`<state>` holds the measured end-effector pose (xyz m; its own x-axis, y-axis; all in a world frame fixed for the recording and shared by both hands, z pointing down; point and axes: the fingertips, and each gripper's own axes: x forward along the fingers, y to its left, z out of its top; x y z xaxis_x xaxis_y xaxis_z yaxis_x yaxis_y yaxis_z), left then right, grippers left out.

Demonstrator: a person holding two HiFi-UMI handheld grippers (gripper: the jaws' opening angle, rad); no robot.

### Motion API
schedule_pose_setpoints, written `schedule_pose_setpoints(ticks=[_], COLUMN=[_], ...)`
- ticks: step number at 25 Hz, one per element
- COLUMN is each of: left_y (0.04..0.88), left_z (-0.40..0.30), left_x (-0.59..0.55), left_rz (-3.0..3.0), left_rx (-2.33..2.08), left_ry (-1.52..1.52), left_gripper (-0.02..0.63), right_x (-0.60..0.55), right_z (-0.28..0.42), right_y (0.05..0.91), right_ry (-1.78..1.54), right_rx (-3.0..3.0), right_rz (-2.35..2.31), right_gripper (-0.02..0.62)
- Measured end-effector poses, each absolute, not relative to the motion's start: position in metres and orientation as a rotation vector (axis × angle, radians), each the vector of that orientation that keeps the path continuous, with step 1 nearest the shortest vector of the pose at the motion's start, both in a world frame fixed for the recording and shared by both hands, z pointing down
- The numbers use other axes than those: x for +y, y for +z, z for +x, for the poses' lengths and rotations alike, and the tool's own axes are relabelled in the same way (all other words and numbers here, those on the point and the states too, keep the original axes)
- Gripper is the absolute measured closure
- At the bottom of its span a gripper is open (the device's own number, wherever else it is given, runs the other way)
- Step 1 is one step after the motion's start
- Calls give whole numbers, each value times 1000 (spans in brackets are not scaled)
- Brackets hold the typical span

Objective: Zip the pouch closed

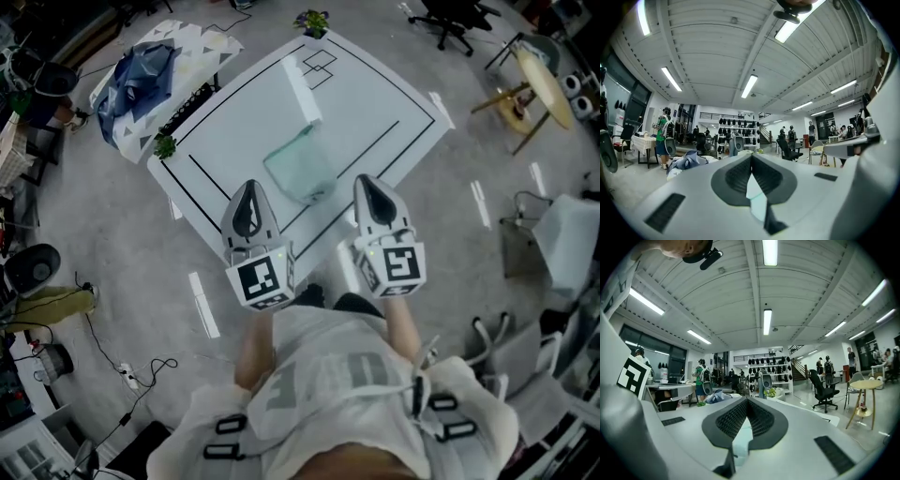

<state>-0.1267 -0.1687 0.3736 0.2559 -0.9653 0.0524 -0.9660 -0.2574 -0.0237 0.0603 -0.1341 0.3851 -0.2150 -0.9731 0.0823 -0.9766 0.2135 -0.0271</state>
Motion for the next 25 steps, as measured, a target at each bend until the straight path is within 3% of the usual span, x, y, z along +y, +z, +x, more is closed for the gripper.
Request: schedule_pose_setpoints(ticks=[25], left_y=[366], left_z=[-111], left_x=[-230], left_rz=[2388], left_rx=[-1999], left_ry=[27], left_gripper=[597], right_x=[-219], right_z=[75], right_y=[386], right_ry=[229], right_rx=[-2591], right_rz=[1762], right_gripper=[586])
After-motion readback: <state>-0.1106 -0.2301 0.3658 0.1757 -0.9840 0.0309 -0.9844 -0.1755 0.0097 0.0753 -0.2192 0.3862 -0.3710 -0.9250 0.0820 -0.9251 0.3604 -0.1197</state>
